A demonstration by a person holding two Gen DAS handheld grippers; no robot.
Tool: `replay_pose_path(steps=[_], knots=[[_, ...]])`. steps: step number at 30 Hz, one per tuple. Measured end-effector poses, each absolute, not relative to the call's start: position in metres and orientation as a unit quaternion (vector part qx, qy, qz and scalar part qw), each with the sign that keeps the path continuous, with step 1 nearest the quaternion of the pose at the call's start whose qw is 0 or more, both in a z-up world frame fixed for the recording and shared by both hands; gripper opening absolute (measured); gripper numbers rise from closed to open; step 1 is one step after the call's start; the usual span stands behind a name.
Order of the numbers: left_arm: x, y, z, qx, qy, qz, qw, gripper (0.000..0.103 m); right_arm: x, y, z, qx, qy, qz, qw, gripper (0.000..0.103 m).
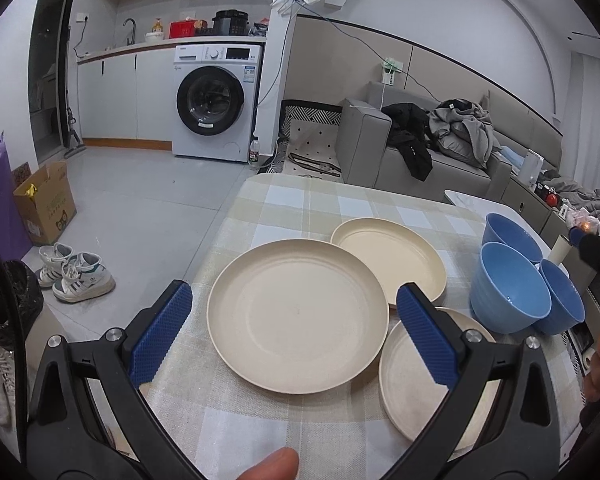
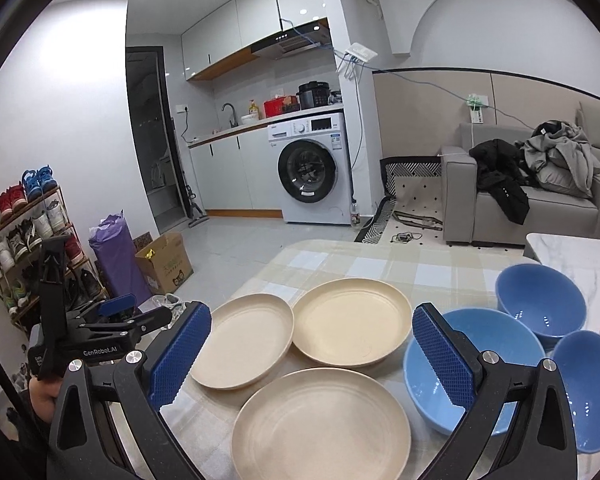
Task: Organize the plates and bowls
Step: 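Close the left tool on the large cream plate rim while the right tool grips it too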
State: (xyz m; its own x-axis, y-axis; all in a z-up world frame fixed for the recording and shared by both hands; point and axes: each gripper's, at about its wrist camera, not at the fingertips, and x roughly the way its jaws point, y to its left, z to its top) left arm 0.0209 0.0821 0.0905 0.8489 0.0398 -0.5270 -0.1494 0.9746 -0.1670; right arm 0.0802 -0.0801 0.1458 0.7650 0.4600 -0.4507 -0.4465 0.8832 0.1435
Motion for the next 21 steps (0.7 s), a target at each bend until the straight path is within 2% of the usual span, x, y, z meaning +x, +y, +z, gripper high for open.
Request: replay_pose_path(steps=[6,21], knots=[[0.046,0.096,0.084,-0.102,0.291,0.064,0.949,0.102,0.102,-0.066,0.130,0.009,0.263,0.247,0.933,0.103],[0.089,0.137,0.022,-0.123,0.346,0.090,0.926,0.102,0.155,-0.034,0.074,-0.006,0.331,0.268,0.905,0.103]])
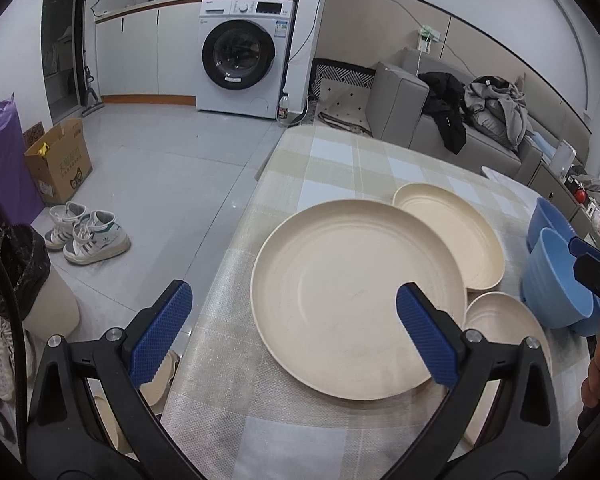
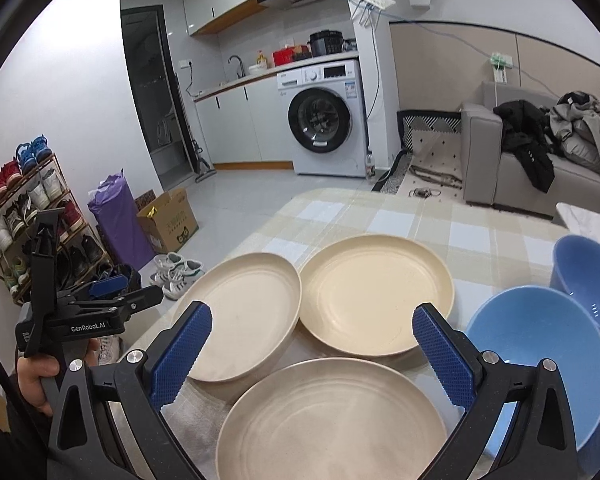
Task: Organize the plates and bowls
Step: 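Close the left tool on the large cream plate rim while the right tool grips it too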
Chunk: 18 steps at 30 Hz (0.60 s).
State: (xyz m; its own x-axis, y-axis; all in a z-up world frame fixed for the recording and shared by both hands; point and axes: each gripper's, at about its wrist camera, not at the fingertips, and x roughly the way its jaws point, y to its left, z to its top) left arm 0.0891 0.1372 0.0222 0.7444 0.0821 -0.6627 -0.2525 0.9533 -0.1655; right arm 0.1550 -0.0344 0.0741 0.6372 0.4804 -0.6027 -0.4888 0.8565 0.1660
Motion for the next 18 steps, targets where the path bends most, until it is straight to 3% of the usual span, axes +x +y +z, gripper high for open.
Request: replay_pose_path(steps=[8,18], knots=[[0.124,0.138,-0.018,-0.119,0.379,0.081,0.914,0.098,0.188,-0.016,0.036,-0.011,0.375,0.284,0.882,0.101],[0.148,0.150,-0.055,-0.128,0.411,0.099,0.897,0.095,0.212,0.011,-0.004,-0.036,0.419,0.296,0.858,0.082]])
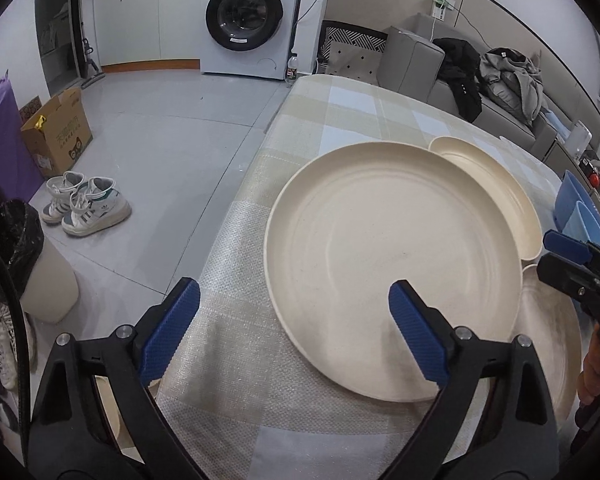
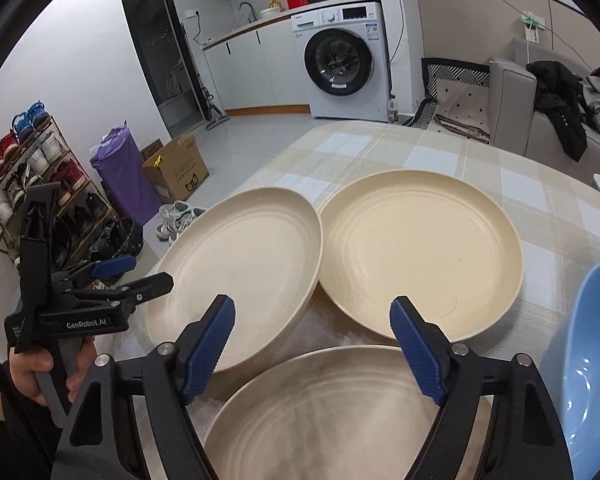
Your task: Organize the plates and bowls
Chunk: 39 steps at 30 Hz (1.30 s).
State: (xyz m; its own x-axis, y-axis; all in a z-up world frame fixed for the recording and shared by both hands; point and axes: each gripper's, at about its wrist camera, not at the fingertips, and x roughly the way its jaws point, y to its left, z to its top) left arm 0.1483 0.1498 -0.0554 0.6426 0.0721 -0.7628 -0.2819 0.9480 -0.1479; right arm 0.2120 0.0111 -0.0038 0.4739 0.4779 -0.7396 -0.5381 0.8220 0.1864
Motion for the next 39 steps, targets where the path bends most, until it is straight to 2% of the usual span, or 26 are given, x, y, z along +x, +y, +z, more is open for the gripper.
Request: replay_pose_path(steps=[4,8,10,16,19,20,22,23,24,27,39], knots=[[0.155,0.152,-0.068,-0.137,0.418,0.091,0.893,0.094,0.218,0.017,-0.015,-0.036,0.432,0.303,0.848,0.071],[0.159,0.155,-0.079,-0.140,0.426,0.090,0.890,0.086,0.223,0.021,-0.024,-0.036,0.443,0.308,0.841,0.057],[0.160,0.157,-0.084,-0.147,0.427,0.083,0.888,0.079,0.224,0.023,-0.026,-0.040,0.444,0.304,0.842,0.050],[0.157,0.159,-0.090,-0.151,0.429,0.080,0.887,0.060,0.228,0.029,-0.030,-0.051,0.444,0.298,0.843,0.045],[0.155,0.161,-0.090,-0.157,0.430,0.077,0.886,0.049,0.229,0.032,-0.030,-0.057,0.442,0.293,0.846,0.036],[0.156,0.162,-0.092,-0.158,0.431,0.077,0.885,0.042,0.228,0.033,-0.030,-0.060,0.441,0.292,0.847,0.034],[0.153,0.163,-0.092,-0.157,0.430,0.081,0.886,0.032,0.228,0.035,-0.032,-0.062,0.440,0.290,0.847,0.022],[0.152,0.164,-0.092,-0.159,0.430,0.078,0.885,0.025,0.226,0.036,-0.031,-0.063,0.439,0.287,0.849,0.020],[0.150,0.164,-0.091,-0.158,0.430,0.078,0.885,0.023,0.226,0.037,-0.031,-0.063,0.437,0.287,0.850,0.018],[0.149,0.164,-0.090,-0.155,0.431,0.084,0.885,0.018,0.224,0.038,-0.030,-0.068,0.432,0.282,0.854,0.018],[0.142,0.163,-0.082,-0.147,0.426,0.088,0.888,0.018,0.216,0.044,-0.026,-0.080,0.428,0.269,0.859,0.017]])
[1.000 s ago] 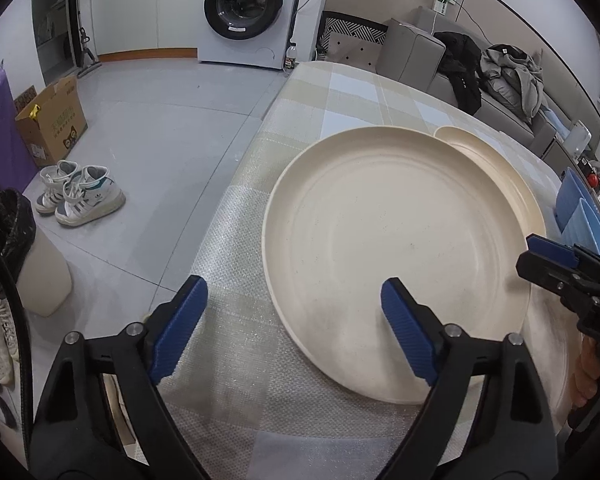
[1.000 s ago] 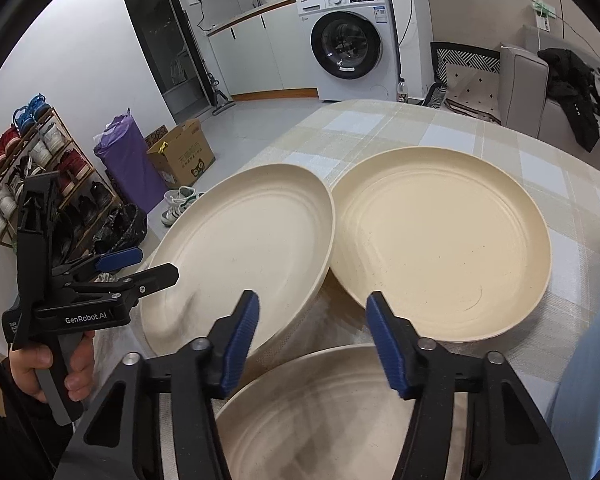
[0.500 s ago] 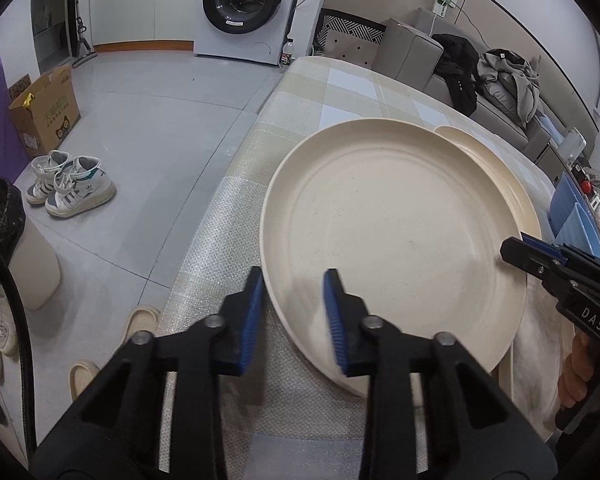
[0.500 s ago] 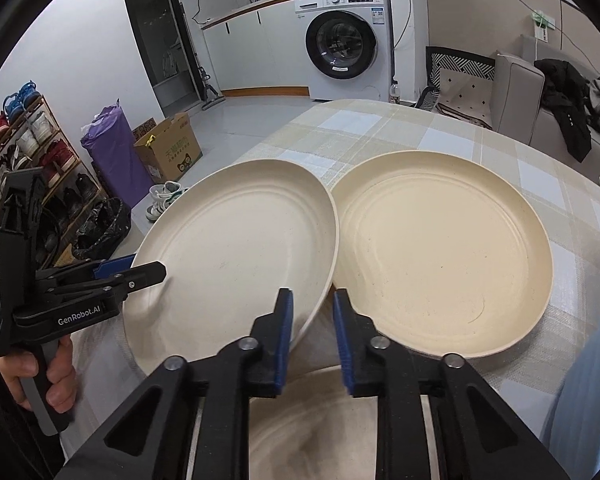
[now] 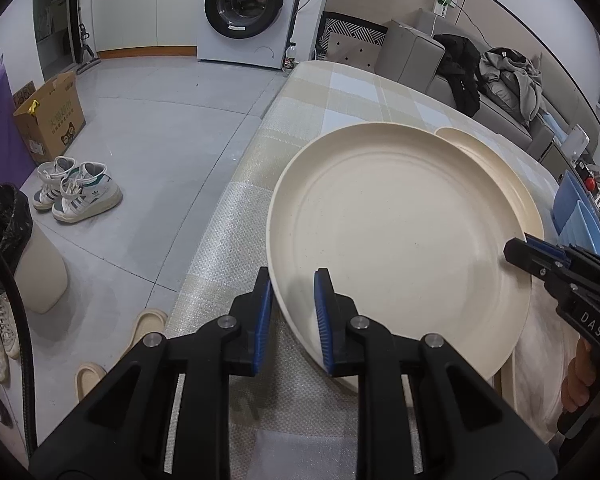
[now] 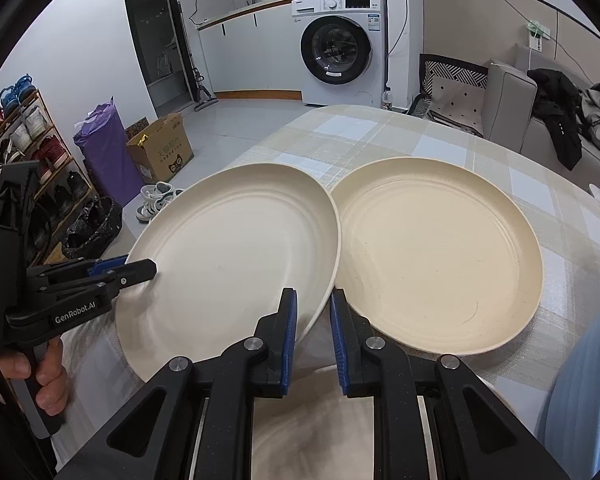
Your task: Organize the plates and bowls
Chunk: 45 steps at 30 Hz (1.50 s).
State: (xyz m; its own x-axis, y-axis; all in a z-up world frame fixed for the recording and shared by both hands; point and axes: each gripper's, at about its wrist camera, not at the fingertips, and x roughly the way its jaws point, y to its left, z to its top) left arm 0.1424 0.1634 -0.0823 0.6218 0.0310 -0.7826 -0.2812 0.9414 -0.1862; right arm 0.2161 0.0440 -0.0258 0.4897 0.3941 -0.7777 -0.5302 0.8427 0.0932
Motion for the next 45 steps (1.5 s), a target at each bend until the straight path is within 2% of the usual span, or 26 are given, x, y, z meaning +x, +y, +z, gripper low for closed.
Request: replay_pose_path(steps=[21,45], knots=[[0.103,0.143,-0.031,-0.129,0.393,0.071,0.908,0.018,0.192,0.026,0.004,-0.072,0.408,0.255,0.874,0.017],[0.071,0.078,0.024,-0.096,0.370,0.012,0.924,0.018,0.137,-0.028,0.036,-0.042,0.383,0.209,0.899,0.018]])
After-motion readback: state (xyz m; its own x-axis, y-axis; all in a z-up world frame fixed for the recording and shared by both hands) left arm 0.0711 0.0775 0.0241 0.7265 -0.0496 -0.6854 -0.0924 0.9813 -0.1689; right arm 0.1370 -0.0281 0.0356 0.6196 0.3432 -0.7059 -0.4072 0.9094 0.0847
